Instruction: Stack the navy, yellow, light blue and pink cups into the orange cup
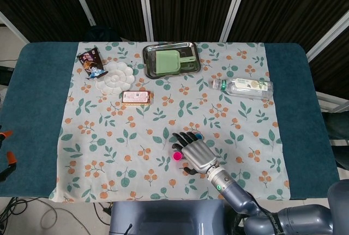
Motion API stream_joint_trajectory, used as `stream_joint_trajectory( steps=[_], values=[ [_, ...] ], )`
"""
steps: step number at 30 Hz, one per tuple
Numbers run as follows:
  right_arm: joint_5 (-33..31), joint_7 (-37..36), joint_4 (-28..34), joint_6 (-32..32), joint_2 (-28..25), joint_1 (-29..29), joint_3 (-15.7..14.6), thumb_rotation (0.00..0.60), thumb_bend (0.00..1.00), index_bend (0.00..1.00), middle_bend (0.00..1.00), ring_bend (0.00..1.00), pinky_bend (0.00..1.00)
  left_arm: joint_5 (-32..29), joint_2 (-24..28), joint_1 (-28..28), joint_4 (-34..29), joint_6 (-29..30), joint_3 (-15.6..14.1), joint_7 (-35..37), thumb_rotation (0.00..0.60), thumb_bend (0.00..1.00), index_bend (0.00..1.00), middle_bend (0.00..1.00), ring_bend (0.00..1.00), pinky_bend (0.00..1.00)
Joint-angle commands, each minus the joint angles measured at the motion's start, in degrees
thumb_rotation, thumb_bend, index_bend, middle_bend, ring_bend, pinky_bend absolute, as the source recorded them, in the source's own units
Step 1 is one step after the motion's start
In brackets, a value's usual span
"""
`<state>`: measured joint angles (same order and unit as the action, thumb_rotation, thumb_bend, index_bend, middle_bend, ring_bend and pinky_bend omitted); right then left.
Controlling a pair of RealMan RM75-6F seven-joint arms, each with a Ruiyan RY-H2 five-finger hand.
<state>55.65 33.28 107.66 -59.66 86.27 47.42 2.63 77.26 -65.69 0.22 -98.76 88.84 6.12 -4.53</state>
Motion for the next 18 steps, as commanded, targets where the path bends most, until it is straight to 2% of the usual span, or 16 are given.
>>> stream_joint_trajectory(
  steps=[1, 18],
  values=[
    [-0.45, 0.14, -0.98, 0.77, 0.87, 0.50, 0.31, 0.600, 0.35, 0.27, 0.00, 0.04, 0.11, -0.13, 0.02, 0.00, 0.00, -0.05, 0.04, 0.03, 0.600, 0.61, 0.23, 0.08, 0.00, 0.00],
    [-1.77, -0.02, -5.51, 1.81, 3.89, 1.23, 1.71, 0.600, 0.40, 0.36, 0.00, 0.04, 0.11, -0.28, 0.06, 0.05, 0.10, -0.07, 0.17, 0.16, 0.600, 0.61, 0.23, 0.08, 0.00, 0.00]
  ],
)
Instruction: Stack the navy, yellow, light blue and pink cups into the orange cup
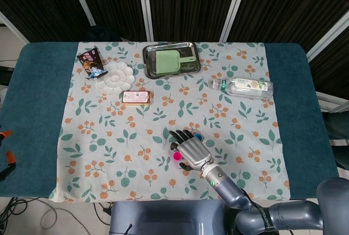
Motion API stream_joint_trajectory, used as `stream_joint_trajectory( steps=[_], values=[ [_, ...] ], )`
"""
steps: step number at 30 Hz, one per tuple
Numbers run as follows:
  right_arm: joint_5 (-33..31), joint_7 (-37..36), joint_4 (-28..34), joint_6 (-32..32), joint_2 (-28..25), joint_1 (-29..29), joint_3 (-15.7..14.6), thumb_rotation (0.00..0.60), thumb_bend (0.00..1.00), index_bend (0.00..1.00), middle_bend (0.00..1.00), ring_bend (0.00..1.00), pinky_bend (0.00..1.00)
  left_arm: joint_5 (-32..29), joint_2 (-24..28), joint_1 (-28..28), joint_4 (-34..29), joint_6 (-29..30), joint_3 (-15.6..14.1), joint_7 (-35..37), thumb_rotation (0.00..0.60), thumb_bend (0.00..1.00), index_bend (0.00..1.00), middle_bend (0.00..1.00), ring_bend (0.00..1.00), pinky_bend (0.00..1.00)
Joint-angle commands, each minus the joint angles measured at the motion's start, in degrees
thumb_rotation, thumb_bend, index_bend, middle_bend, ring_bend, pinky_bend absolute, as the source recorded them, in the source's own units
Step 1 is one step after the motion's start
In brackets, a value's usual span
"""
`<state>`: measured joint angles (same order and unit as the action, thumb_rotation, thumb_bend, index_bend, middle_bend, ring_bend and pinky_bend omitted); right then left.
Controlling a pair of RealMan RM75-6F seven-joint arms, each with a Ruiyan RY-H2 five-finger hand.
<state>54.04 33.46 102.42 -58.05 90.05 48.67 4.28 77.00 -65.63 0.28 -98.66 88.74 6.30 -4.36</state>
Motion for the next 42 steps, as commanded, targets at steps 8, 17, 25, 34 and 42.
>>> stream_joint_trajectory(
  steps=[8, 17, 25, 34, 42],
  values=[
    [0.14, -0.90, -1.23, 0.59, 0.59, -0.09, 0.20, 0.600, 0.41, 0.39, 0.00, 0.04, 0.11, 0.05, 0.01, -0.05, -0.05, 0.10, -0.06, -0.22, 0.600, 0.61, 0.23, 0.08, 0.00, 0.00],
    [0.13, -1.49, -2.30, 0.91, 1.17, -0.18, 0.41, 0.600, 0.42, 0.42, 0.00, 0.04, 0.11, 0.04, 0.02, -0.04, -0.01, 0.07, -0.09, -0.26, 0.600, 0.61, 0.23, 0.08, 0.00, 0.00],
    [-0.11, -1.78, -3.02, 1.43, 1.51, -0.08, 0.69, 0.600, 0.42, 0.44, 0.00, 0.04, 0.11, 0.09, 0.02, -0.08, 0.00, 0.19, -0.08, -0.32, 0.600, 0.61, 0.23, 0.08, 0.00, 0.00],
    [-0.32, -2.17, -3.38, 1.36, 1.91, -0.13, 1.18, 0.600, 0.46, 0.50, 0.00, 0.04, 0.11, 0.05, 0.01, -0.04, 0.07, 0.12, -0.08, -0.38, 0.600, 0.61, 0.23, 0.08, 0.00, 0.00],
    [-0.39, -2.22, -2.59, 1.56, 1.16, -0.14, 1.34, 0.600, 0.46, 0.52, 0.00, 0.04, 0.11, -0.04, 0.02, -0.06, 0.09, 0.16, -0.01, -0.31, 0.600, 0.61, 0.23, 0.08, 0.00, 0.00]
  ],
)
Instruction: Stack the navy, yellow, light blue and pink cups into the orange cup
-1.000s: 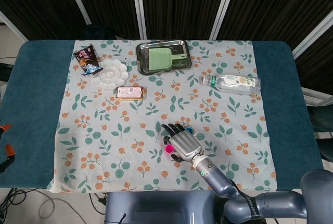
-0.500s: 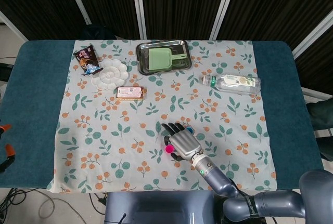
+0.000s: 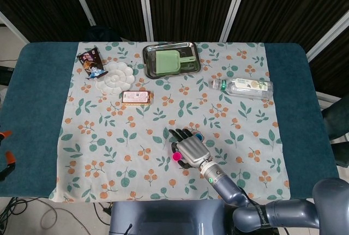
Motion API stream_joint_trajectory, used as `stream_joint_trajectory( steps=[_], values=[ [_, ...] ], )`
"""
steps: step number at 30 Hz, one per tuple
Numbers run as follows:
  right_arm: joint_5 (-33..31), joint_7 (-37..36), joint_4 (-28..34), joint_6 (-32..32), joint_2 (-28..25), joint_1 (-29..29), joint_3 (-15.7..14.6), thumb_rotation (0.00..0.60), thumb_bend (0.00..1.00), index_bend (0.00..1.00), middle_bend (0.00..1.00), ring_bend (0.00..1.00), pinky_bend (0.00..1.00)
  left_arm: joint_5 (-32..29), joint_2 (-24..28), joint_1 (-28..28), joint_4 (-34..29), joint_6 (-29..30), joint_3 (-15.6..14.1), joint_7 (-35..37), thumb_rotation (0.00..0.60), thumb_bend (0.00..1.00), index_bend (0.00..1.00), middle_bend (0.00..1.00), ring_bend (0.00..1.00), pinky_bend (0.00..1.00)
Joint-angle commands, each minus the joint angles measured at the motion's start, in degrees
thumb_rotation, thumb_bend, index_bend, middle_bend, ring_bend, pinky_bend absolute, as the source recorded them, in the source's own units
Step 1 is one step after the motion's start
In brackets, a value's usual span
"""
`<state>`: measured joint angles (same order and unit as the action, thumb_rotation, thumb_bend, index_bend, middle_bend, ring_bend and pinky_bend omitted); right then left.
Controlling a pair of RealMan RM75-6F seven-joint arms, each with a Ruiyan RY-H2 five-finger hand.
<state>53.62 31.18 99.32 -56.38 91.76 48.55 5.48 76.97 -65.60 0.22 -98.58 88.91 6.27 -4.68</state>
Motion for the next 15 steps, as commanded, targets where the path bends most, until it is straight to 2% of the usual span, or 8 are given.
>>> stream_joint_trajectory(
  steps=[1, 9, 15],
  values=[
    [0.08, 0.10, 0.78, -0.19, -0.81, -0.03, 0.23, 0.600, 0.46, 0.52, 0.00, 0.04, 0.11, -0.02, 0.00, 0.01, 0.04, 0.00, 0.02, 0.01, 0.600, 0.61, 0.23, 0.08, 0.00, 0.00],
    [-0.57, 0.40, 7.51, -0.67, -7.62, 0.35, 2.74, 0.600, 0.46, 0.53, 0.00, 0.04, 0.11, 0.04, -0.03, -0.02, -0.01, 0.06, -0.01, 0.02, 0.600, 0.61, 0.23, 0.08, 0.00, 0.00],
    [-3.00, 0.70, 10.13, -0.56, -12.40, 1.09, 5.20, 0.600, 0.46, 0.53, 0.00, 0.04, 0.11, 0.09, -0.01, -0.05, -0.12, 0.10, -0.05, 0.01, 0.600, 0.61, 0.23, 0.08, 0.00, 0.00]
  ],
)
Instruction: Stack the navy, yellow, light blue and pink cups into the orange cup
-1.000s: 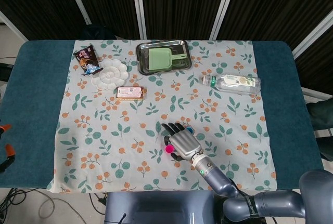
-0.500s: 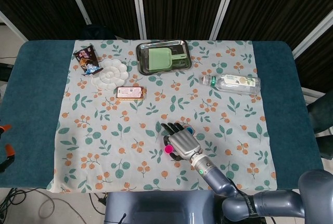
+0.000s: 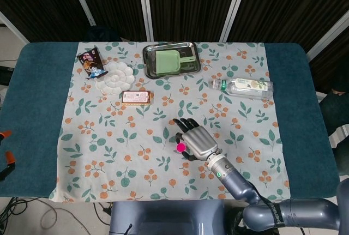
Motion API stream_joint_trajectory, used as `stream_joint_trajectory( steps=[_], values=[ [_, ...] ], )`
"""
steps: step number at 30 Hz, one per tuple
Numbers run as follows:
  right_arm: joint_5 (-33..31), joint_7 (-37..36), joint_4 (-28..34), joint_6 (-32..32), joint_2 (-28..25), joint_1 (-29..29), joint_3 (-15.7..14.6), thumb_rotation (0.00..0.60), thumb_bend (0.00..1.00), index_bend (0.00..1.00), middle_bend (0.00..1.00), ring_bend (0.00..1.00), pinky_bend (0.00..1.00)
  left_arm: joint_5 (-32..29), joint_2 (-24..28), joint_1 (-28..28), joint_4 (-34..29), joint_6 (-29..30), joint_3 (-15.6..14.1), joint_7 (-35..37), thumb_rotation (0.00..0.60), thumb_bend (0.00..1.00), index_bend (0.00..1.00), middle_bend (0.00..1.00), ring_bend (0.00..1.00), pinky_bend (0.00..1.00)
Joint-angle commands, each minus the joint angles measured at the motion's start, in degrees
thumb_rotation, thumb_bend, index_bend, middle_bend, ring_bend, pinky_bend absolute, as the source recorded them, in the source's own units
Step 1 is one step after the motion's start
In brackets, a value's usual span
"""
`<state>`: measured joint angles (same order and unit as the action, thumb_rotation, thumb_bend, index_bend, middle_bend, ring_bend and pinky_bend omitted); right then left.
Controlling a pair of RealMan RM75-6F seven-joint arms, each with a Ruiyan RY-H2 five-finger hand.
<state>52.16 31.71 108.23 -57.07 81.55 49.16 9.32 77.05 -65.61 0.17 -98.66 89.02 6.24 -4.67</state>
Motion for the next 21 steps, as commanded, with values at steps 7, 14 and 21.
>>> stream_joint_trajectory(
  steps=[7, 14, 21],
  values=[
    [-6.10, -0.17, 1.47, 3.05, -6.47, 1.68, 2.22, 0.600, 0.46, 0.53, 0.00, 0.04, 0.11, -0.04, 0.03, -0.02, -0.01, 0.02, 0.00, -0.10, 0.600, 0.61, 0.23, 0.08, 0.00, 0.00],
    [-8.55, -1.46, -0.03, 5.09, -7.64, 2.69, 2.43, 0.600, 0.46, 0.53, 0.00, 0.04, 0.11, -0.03, 0.00, -0.05, 0.03, 0.08, -0.04, -0.35, 0.600, 0.61, 0.23, 0.08, 0.00, 0.00],
    [-8.95, -1.30, -2.35, 4.99, -6.83, 3.20, 1.57, 0.600, 0.46, 0.53, 0.00, 0.04, 0.11, 0.03, 0.00, -0.05, 0.11, 0.04, -0.15, -0.58, 0.600, 0.61, 0.23, 0.08, 0.00, 0.00]
  ],
)
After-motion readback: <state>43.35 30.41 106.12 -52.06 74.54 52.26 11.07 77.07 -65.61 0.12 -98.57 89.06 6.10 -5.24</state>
